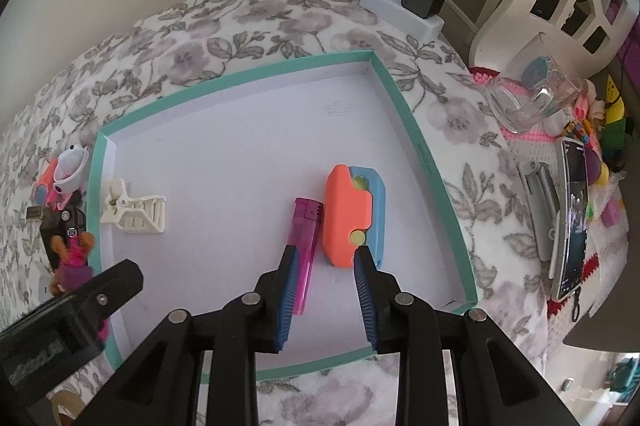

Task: Organize rigid objects
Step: 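Lower the pink lighter into the tray beside the toy phone and open the right gripper, then lower the pink toy figure into the tray and open the left gripper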

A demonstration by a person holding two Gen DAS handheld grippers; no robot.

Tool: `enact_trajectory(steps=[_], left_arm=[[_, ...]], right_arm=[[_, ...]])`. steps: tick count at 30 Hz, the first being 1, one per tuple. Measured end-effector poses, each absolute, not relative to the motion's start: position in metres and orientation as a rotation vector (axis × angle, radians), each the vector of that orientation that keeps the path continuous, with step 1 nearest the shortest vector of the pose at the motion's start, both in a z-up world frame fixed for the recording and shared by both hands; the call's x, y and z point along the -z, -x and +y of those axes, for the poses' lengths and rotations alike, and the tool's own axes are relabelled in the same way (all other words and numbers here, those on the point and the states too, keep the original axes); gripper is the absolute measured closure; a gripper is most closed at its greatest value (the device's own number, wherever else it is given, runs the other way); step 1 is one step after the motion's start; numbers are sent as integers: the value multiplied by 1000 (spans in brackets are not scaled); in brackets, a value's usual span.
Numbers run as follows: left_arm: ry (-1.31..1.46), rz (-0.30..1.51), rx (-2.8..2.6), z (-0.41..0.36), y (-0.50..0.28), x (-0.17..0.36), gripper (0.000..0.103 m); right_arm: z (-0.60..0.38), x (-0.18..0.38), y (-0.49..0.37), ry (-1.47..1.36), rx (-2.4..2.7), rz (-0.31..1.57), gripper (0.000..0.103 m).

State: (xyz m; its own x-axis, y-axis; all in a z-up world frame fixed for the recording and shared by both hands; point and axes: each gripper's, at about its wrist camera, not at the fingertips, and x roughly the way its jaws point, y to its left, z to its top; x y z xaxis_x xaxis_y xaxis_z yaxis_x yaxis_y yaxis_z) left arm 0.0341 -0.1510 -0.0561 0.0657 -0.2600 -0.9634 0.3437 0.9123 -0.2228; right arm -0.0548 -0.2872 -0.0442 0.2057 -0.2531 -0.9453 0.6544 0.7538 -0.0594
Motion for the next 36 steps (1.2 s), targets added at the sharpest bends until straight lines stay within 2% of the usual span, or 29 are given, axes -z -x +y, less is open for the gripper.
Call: enact_trajectory(steps=[1, 7, 18, 20, 21, 31, 36], left_arm=[[-77, 1420, 464, -152, -33, 53, 6], [24, 1458, 532, -148, -37, 56, 6], [343, 1504, 651, -140, -49, 67, 5], [380, 1503, 660, -138, -51, 68, 5], [390, 1504, 664, -136, -52, 68, 5], [440, 1504, 693, -134, -56, 67, 5], [457, 1495, 708, -132, -56, 64, 5]], right_arm=[[-287, 44, 55, -395, 658, 1206, 72], [-288, 43, 56, -426, 639, 1186, 72], [-279, 56, 52, -748, 303, 1136, 72], [-273, 56, 48, -756, 247, 1133, 57], [-271, 56, 46, -764, 221, 1128, 53], [-270, 53, 44, -895, 55, 1053, 52], [-260, 50, 38, -864, -5, 1063, 48]])
